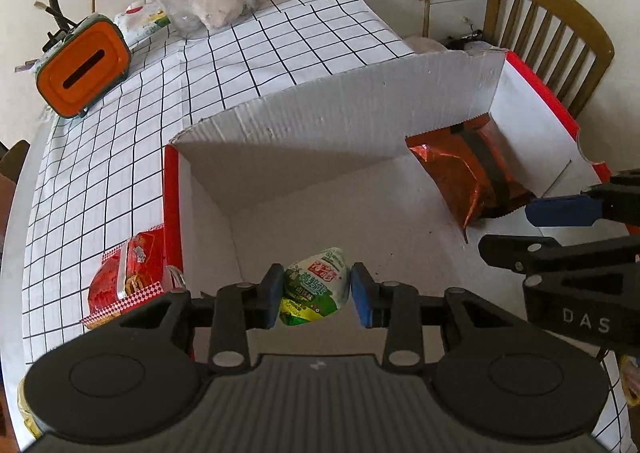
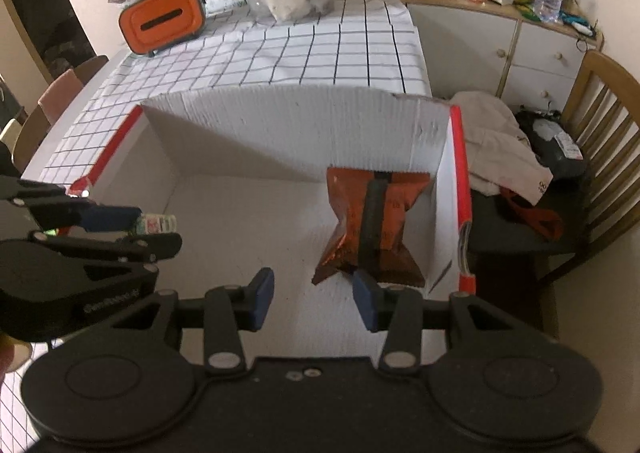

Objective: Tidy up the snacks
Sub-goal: 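Open both tools to drop the bottle and chip bag, then withdraw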

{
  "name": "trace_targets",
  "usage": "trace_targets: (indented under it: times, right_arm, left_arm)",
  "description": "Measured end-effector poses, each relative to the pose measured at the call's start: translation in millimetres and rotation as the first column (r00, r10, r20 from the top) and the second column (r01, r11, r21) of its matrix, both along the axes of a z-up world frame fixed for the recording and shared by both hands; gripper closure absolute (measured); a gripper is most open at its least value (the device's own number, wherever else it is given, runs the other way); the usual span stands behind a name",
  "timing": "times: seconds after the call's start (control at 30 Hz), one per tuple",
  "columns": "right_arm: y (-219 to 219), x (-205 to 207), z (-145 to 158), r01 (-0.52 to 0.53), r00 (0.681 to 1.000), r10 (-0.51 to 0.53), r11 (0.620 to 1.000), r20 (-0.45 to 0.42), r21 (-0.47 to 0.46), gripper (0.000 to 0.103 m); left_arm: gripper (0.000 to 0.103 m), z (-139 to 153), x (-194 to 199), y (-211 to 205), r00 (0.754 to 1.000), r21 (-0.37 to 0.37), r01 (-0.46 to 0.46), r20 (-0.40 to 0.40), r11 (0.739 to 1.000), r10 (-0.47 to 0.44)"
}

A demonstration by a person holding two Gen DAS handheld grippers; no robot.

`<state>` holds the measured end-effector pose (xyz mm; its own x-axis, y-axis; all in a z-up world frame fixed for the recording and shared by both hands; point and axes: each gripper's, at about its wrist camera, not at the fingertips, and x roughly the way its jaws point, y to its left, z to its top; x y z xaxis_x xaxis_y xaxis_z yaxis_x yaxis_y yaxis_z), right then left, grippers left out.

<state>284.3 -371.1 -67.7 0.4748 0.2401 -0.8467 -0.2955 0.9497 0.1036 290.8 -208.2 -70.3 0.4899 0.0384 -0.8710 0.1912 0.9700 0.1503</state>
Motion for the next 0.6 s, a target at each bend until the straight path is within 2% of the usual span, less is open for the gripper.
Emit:
trace_targets:
  times: [0.2,0.6]
  right_arm:
    - [-1,-2,3,-0.009,1.000,0.009,1.000,-0.002,0.017,0.059]
    - [0,-18,24,-0.043,0.999,0.041,0.996,0.031,0.078,0.059]
  left_arm:
    - [0.054,5,-2,2,1.000,-0.019,0.001,0.014,1.000,-0.001]
    - [0.049,31,-32,17,0.997,-0.070,-0.023,0.075,0.997,0.028]
